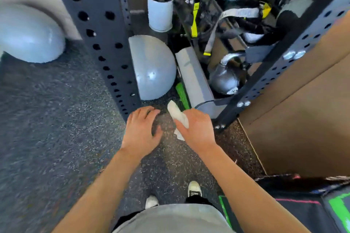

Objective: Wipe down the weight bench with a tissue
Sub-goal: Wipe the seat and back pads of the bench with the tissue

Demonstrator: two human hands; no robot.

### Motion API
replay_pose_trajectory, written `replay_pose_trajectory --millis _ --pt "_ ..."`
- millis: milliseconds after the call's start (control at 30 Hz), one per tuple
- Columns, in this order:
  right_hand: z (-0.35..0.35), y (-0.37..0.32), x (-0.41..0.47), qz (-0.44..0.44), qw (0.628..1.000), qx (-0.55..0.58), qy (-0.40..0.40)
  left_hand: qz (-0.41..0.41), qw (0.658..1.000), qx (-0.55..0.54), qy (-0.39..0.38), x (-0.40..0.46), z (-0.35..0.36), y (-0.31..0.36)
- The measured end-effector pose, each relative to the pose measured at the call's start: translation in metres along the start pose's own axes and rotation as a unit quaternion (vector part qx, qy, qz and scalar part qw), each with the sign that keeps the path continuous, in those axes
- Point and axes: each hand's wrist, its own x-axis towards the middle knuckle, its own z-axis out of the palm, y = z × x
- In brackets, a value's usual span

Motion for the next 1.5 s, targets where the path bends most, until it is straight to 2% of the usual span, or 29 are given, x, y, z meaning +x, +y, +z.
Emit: replay_pose_trajectory --millis 167,333,533,867,1033,1233,1500 --pt "0.021 -0.053 0.032 -0.131 0.990 0.025 -0.043 -0.118 0.991 0.006 0.063 -0.035 -0.024 -0.042" --pt "0.046 -0.093 0.053 -0.255 0.962 0.034 -0.090 -0.232 0.966 0.029 0.105 -0.071 -0.038 -0.062" --pt "0.070 -0.140 0.059 -0.370 0.916 0.073 -0.136 -0.359 0.917 0.049 0.168 -0.121 -0.048 -0.060" --pt "0.091 -0.222 0.024 -0.524 0.820 0.129 -0.193 -0.527 0.805 0.084 0.257 -0.217 -0.056 -0.031" --pt "0.100 -0.279 -0.014 -0.586 0.772 0.147 -0.199 -0.576 0.757 0.100 0.292 -0.272 -0.070 -0.035" --pt "0.111 -0.359 -0.063 -0.626 0.733 0.178 -0.197 -0.606 0.708 0.100 0.350 -0.338 -0.094 -0.068" --pt "0.138 -0.468 -0.115 -0.665 0.700 0.152 -0.211 -0.633 0.667 0.084 0.385 -0.421 -0.123 -0.135"
